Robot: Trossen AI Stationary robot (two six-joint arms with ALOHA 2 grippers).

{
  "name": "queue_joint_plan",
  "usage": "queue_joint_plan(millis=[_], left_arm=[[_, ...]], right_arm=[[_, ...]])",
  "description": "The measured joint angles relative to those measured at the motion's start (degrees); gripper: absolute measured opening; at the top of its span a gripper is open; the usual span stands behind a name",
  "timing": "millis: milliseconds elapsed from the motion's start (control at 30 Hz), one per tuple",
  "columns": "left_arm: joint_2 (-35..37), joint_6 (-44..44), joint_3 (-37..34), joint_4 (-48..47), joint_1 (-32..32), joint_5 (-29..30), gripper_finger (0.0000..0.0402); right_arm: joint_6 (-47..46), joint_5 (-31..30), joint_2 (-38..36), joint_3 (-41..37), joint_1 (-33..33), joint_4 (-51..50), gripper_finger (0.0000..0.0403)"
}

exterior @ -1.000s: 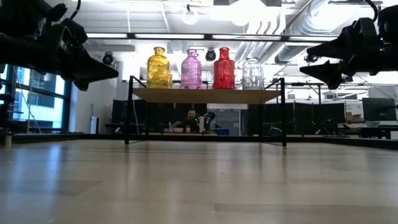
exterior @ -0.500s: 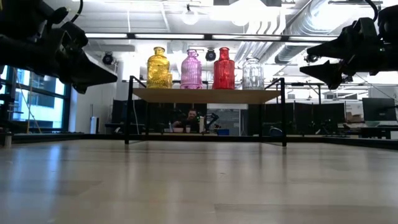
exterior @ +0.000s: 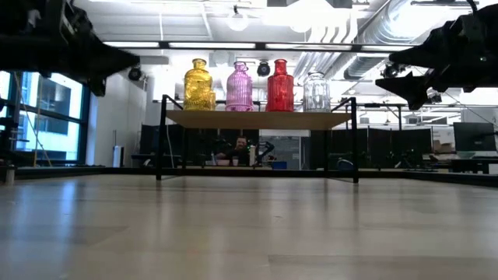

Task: Sort vases onto shelf
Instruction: Return to Home Position

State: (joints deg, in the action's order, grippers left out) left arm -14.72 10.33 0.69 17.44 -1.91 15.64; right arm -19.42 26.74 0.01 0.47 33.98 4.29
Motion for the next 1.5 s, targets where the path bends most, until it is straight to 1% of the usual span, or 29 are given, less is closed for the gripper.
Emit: queue_joint_plan(millis=[167,567,700,800,1500], left_arm=[[5.21,0.0,0.0,-0.15,0.0,0.0,0.0001],[14.68,0.02,0.0,0.03,0.0,0.0,0.0001],[14.52,0.0,-0.02,1.19,-0.17,0.0,0.0],[14.5,-0.01,-0.02,-0.42,-0.15,0.0,0.0001],[14.28,0.0,-0.02,-0.72,-0.13,-0.02,0.0]], right_arm=[[0.0,0.02,0.04,0.0,-1.73,-0.02,0.0302],[0.0,0.0,0.07,0.0,-1.8,-0.07,0.0302],[0.0,0.0,0.09,0.0,-1.8,-0.07,0.0302],[0.0,0.0,0.09,0.0,-1.8,-0.08,0.0302],[0.0,0.0,0.31,0.0,-1.8,-0.09,0.0302]])
